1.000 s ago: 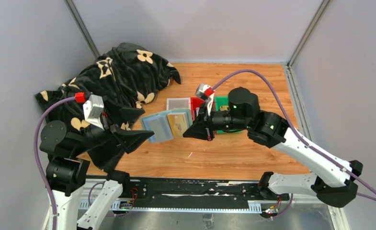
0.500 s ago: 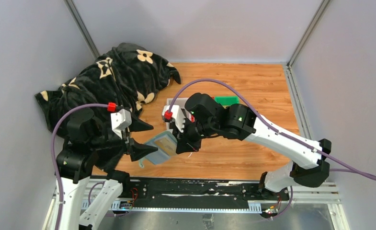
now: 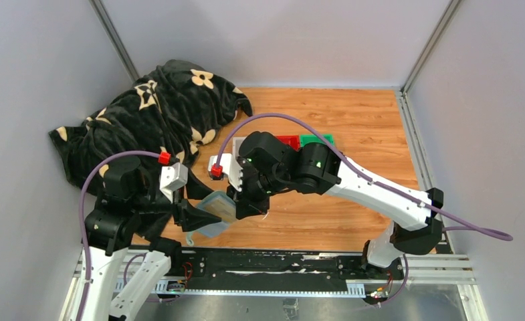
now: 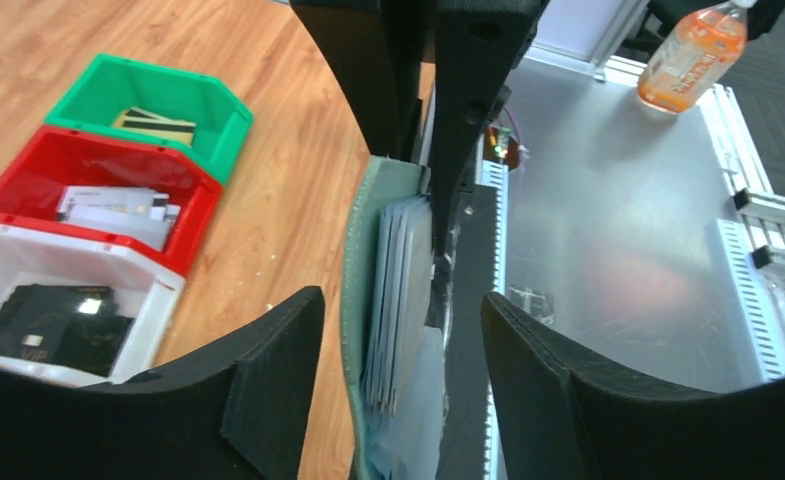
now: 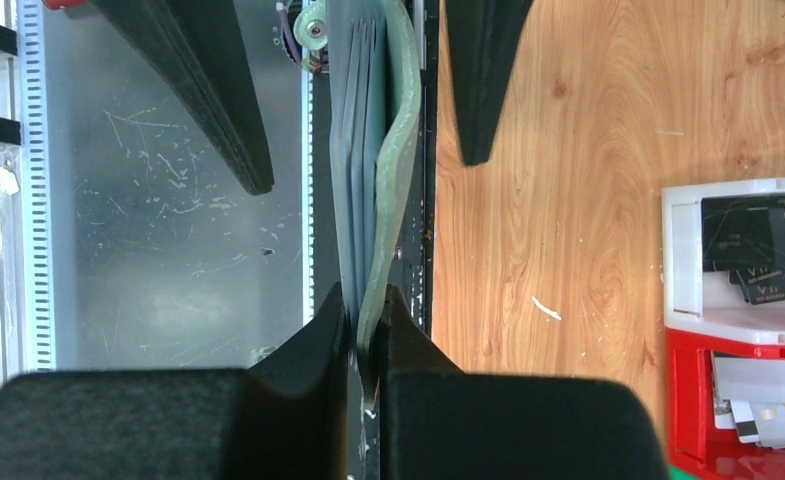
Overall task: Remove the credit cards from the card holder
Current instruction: Remove the credit card from the card holder.
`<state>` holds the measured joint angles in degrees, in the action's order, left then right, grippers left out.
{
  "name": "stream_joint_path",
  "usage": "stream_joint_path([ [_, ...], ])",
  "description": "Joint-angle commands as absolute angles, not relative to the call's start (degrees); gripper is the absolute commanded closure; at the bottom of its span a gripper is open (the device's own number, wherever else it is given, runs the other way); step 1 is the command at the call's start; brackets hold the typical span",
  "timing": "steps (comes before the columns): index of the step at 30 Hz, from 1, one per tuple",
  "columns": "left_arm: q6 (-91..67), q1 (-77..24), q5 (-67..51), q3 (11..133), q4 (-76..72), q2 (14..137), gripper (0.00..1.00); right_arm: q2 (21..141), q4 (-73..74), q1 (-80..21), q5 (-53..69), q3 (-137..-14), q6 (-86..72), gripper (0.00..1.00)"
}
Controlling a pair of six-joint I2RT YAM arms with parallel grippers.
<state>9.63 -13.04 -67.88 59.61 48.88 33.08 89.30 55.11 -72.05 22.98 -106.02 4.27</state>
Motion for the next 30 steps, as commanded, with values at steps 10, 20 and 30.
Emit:
stream_joint_path([
  [10, 12.80, -14.57, -65.70, 61.76, 49.66, 33.08, 0.97, 90.16, 52.13, -73.21, 24.04, -110.00, 5.95, 0.91],
  [20, 1.02, -14.56, -63.97, 66.44, 41.47, 34.27, 1.00, 63.22, -7.43, -69.09, 21.32, -67.09, -10.96, 0.35],
  [30, -38.87, -14.52, -52.89, 54.38, 2.20, 26.12, 1.00, 60.91, -34.64, -68.91, 19.41, -54.12, -21.05, 0.29],
])
